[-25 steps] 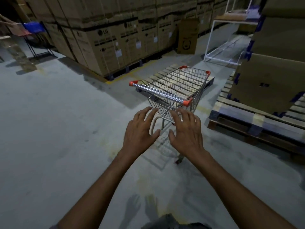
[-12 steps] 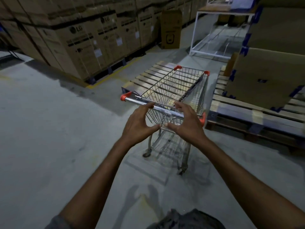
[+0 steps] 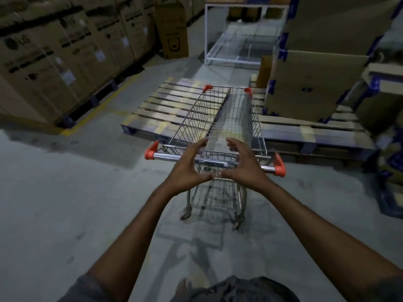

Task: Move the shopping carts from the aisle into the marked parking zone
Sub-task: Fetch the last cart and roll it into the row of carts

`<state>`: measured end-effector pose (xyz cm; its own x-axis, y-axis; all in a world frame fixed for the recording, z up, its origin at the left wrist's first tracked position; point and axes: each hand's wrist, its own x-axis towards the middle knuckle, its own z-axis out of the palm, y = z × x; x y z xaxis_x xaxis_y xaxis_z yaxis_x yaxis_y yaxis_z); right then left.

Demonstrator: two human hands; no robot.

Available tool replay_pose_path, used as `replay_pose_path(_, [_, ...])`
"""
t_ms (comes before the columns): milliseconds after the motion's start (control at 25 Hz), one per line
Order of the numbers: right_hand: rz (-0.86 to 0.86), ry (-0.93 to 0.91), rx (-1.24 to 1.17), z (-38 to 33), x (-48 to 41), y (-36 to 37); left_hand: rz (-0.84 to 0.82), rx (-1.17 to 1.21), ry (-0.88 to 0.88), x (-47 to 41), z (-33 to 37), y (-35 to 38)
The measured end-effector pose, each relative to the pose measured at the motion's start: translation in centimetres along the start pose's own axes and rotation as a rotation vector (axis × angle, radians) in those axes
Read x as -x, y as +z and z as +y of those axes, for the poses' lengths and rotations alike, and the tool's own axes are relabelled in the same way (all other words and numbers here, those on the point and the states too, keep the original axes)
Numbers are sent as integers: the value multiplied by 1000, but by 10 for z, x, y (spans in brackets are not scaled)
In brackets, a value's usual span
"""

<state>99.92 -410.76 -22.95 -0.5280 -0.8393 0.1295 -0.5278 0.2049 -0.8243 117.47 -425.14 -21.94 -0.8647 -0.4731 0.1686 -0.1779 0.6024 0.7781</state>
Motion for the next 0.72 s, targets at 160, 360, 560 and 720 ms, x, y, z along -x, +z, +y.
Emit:
replay_pose_path(160, [13,109,-82,-4,-16,18,-160,78,64,-21,-39,-16])
replay_pose_path(360, [-41,180,65,-3,-17,26,-249,-164,193,-42,-73,-21])
replay_pose_path(560, [-151,140,752,6,-21,37,-278,-566,297,-57,-90,-21])
replay_pose_path(720, [-190,161,983,8,-25,46,-223,-770,377,-59,-103,-10])
